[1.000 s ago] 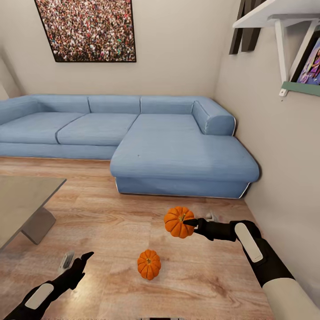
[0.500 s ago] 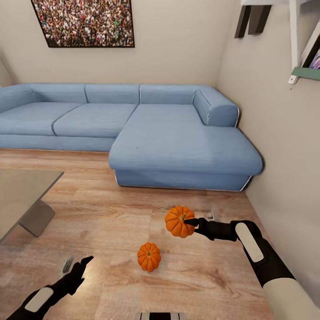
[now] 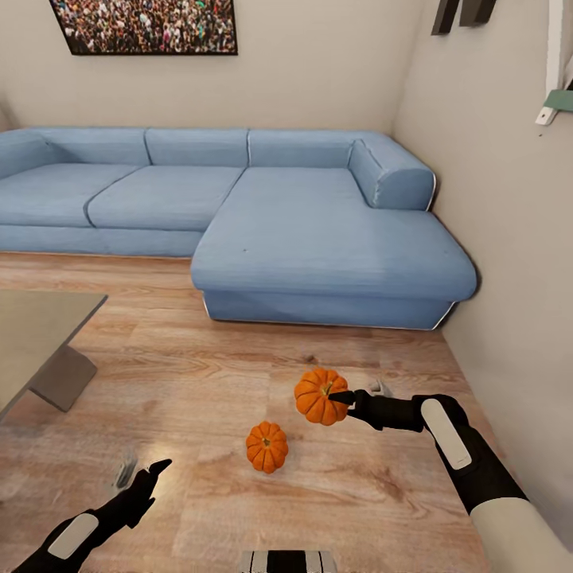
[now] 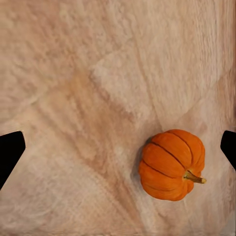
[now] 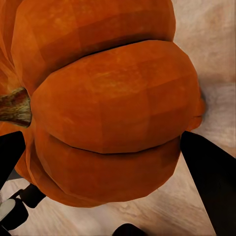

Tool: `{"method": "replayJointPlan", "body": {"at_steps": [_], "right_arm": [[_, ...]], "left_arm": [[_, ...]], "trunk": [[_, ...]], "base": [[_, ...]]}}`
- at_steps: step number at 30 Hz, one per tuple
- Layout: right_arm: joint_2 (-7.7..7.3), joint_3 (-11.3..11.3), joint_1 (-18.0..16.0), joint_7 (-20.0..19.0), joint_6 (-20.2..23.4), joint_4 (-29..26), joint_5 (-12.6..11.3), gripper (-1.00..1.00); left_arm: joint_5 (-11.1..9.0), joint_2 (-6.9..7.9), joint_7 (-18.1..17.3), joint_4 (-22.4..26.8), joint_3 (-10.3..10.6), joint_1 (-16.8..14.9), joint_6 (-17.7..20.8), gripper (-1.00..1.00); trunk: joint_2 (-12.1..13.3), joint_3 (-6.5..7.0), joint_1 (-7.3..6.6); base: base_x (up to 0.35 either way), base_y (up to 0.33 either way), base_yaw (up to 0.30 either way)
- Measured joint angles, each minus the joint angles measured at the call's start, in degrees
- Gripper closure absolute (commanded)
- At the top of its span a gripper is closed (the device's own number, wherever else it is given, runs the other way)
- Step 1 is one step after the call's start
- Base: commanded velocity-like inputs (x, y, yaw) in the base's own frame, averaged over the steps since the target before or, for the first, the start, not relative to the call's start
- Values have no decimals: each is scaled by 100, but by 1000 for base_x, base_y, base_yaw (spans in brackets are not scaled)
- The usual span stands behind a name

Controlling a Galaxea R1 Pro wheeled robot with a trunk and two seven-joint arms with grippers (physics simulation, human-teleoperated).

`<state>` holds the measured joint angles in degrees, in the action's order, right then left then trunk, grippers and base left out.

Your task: Place each of the two pumpkins and all three candles from the living room inside a cabinet in the living room (use any cabinet), then make sure every cabinet is closed, and position the cauldron so it is next to a table in the living room.

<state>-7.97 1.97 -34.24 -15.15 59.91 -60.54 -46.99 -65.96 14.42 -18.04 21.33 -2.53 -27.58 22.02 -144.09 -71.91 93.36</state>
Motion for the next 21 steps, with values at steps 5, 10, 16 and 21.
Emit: {"method": "replayJointPlan", "body": {"at_steps": [5, 10, 16, 21], "right_arm": [[0, -1, 1, 0, -2, -1, 18, 100], [1, -1, 0, -1, 0, 0, -4, 100], [1, 7, 0, 1, 0, 0, -9, 100], [3, 8, 0, 1, 0, 0, -6, 100]], "left_arm": [[12, -3, -326, -27, 238, -1, 21, -100], [18, -3, -480, -32, 294, 0, 23, -100], [28, -3, -511, -45, 310, 0, 13, -100], [29, -3, -518, -48, 317, -2, 6, -100]], "trunk": [[-6, -74, 10], [-6, -62, 10], [-6, -59, 8], [-6, -59, 8]], "base": [[0, 0, -146], [0, 0, -79], [70, 0, -13], [201, 0, -2]]}}
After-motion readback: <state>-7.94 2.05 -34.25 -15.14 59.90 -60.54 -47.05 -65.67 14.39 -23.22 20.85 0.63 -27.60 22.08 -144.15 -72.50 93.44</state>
